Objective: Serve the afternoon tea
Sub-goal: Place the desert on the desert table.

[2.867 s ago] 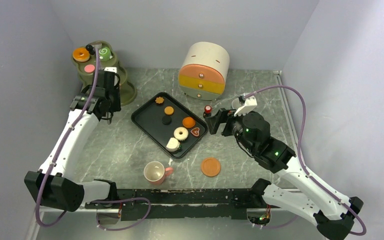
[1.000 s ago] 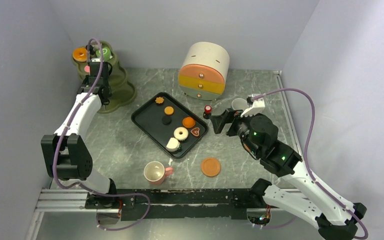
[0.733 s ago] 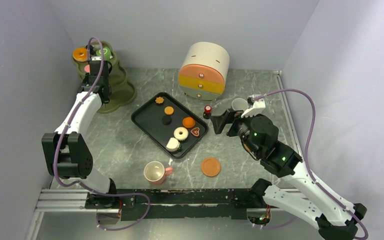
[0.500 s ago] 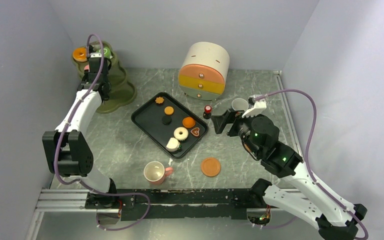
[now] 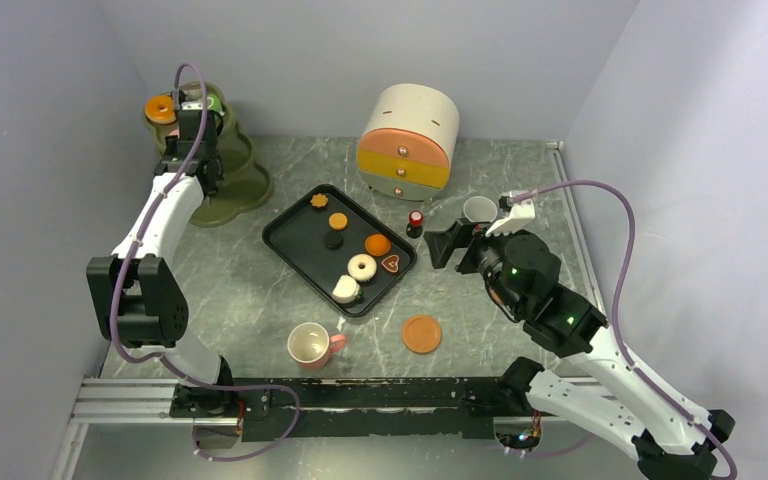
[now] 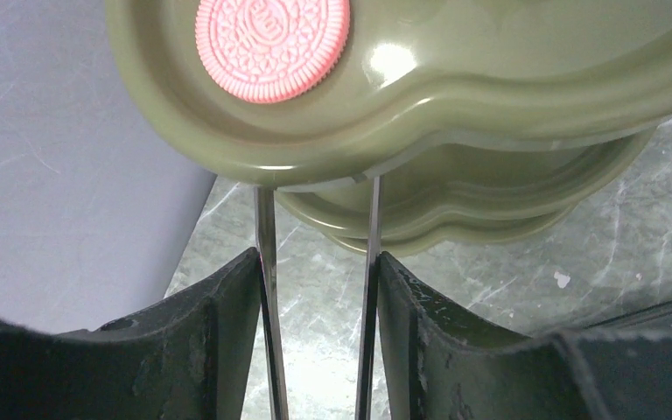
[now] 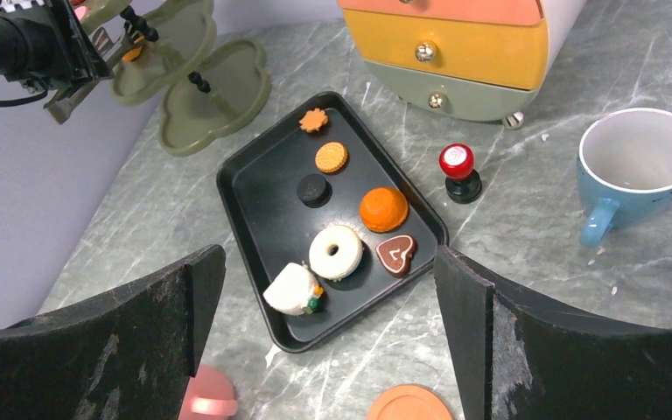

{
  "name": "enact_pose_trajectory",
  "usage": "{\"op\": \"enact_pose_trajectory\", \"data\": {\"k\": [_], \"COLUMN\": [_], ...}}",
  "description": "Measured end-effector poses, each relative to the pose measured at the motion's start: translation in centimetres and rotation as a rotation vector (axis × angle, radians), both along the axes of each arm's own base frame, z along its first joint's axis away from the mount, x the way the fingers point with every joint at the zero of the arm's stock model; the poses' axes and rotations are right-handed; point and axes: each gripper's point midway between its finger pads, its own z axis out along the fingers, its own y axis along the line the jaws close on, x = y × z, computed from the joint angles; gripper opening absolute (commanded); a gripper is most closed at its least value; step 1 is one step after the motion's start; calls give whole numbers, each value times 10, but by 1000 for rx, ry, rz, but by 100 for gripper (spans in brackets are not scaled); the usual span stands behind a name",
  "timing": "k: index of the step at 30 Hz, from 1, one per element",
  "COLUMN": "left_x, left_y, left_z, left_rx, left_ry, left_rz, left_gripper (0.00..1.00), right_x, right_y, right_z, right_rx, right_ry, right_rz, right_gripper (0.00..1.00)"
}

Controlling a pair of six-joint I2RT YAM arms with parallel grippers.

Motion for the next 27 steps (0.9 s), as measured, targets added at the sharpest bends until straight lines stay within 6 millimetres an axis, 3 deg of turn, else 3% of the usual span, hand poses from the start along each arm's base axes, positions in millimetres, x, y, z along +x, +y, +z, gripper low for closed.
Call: {"op": "enact_pose_trajectory", "data": {"k": [7,19,27], "left_x": [-11,-49,-62], "left_y": [-3,-23,-41], "left_z": [-5,13,4], "left_rx": [-17,-121,-205], "left_ry": [44,19,77], "left_rz": [-6,-79,-145], "left_gripper": [51,46,45], "right_x": [0,-1,-1], "right_y": [3,8,9], "right_z": [-3,-7,-11], "right_rx": [-5,-5,-12], "right_ry": [9,26,32], "right_rz": [12,36,39], "right_gripper": [93,93,93]}}
